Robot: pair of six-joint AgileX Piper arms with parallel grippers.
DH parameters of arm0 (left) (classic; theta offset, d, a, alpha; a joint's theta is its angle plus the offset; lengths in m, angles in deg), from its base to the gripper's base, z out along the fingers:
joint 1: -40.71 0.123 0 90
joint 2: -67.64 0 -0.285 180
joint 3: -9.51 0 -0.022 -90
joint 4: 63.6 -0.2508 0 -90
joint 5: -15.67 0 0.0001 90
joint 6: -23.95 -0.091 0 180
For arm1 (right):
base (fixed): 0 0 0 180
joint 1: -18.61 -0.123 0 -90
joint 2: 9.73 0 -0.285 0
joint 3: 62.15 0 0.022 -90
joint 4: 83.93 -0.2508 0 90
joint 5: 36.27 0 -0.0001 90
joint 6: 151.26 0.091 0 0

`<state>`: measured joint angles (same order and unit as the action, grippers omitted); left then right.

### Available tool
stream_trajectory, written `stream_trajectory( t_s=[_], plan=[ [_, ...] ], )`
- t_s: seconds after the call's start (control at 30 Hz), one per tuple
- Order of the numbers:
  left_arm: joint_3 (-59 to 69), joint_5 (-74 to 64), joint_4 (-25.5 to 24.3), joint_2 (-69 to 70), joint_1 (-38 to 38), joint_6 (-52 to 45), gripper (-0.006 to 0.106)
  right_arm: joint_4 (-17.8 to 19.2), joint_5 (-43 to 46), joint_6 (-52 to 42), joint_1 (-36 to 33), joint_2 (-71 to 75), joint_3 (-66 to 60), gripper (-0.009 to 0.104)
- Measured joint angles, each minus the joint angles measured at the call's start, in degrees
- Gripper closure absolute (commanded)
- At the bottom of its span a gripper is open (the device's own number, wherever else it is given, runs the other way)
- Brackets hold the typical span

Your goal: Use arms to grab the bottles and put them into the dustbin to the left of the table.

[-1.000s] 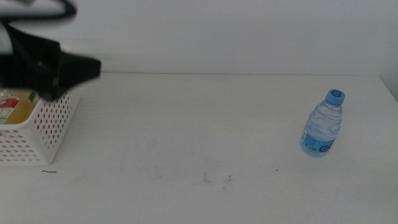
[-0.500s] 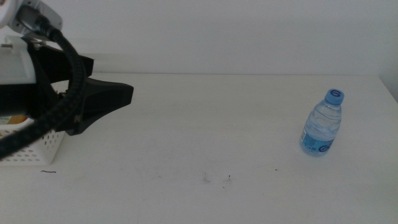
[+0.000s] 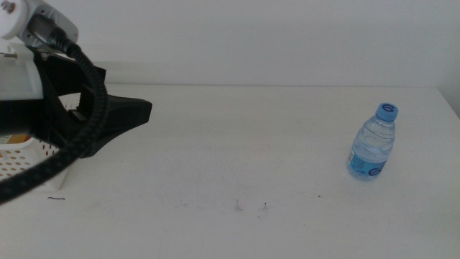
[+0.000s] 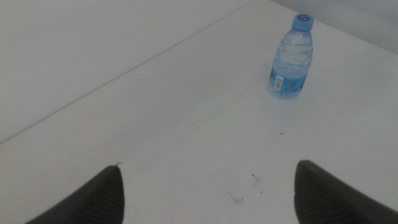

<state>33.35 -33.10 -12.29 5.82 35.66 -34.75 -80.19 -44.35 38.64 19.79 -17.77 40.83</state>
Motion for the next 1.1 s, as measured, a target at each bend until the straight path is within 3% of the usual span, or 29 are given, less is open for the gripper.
stream_trajectory(
  t_s=[0.4,0.8,1.1],
  plan=[
    [0.0,0.0,-0.1,0.0,0.0,0.1,0.007,1.6,9.7,-3.2,0.0,-6.1,0.0,0.003],
    [0.0,0.0,-0.1,0.0,0.0,0.1,0.007,7.6,49.3,-5.2,-7.0,-55.3,0.0,0.003],
    [0.0,0.1,-0.1,0.0,0.0,0.1,0.007,8.1,70.1,-4.8,-7.4,-73.2,0.0,0.003]
  ],
)
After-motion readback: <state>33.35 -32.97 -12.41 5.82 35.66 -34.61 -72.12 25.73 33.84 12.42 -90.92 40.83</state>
